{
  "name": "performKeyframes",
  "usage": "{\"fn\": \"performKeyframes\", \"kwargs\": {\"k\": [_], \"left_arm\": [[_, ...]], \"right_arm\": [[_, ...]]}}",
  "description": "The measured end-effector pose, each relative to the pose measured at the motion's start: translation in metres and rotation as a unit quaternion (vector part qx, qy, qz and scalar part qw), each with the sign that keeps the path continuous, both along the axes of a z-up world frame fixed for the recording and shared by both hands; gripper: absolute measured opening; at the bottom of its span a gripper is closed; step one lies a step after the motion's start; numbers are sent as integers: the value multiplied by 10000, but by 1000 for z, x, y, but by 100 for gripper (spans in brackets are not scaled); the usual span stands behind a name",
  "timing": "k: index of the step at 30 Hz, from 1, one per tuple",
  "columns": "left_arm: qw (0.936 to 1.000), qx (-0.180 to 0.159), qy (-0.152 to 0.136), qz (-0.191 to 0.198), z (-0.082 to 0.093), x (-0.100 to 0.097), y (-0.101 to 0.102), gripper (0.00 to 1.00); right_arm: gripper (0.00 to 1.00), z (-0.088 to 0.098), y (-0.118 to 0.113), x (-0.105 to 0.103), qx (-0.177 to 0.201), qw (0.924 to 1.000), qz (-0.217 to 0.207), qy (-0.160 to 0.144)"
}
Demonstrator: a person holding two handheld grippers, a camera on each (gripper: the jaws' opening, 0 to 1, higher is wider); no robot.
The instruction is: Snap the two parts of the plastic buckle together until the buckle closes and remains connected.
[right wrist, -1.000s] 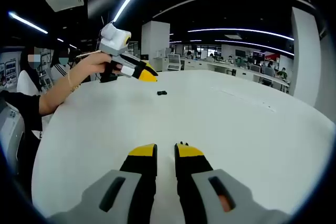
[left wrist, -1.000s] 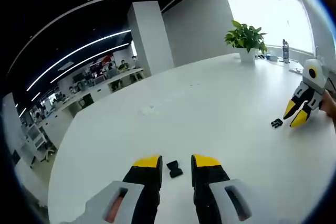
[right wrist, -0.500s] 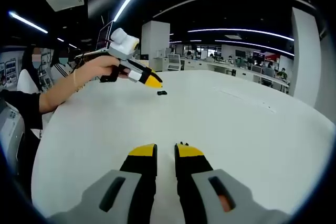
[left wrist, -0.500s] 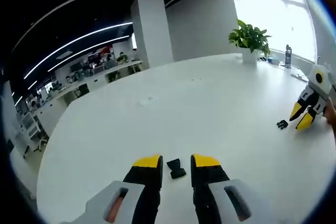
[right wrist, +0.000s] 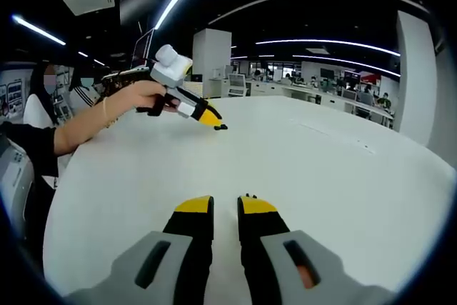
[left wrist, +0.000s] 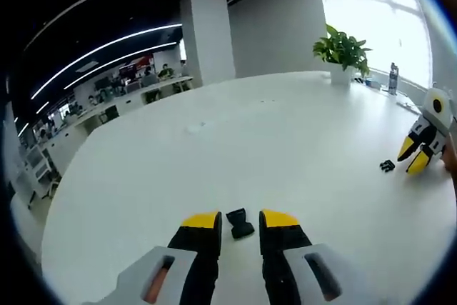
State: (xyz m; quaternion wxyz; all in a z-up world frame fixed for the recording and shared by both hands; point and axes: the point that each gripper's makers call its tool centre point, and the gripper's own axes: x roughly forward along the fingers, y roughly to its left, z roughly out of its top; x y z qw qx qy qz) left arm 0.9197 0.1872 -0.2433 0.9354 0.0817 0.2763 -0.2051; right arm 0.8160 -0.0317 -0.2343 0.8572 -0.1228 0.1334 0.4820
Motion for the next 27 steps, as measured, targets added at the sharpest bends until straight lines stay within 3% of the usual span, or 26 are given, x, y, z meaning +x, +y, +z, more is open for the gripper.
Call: {"fn": "performKeyframes", "kwargs": {"k": [15,27], "left_arm": [[9999,-32,141,18,-14,1,0,17],[9996,-250,114,7,-15,3,-2,14]], "right_arm": [[14,-1,2,-2,-76,9999,33,-72],[14,-1,1,0,-222,9996,60,-187]]}}
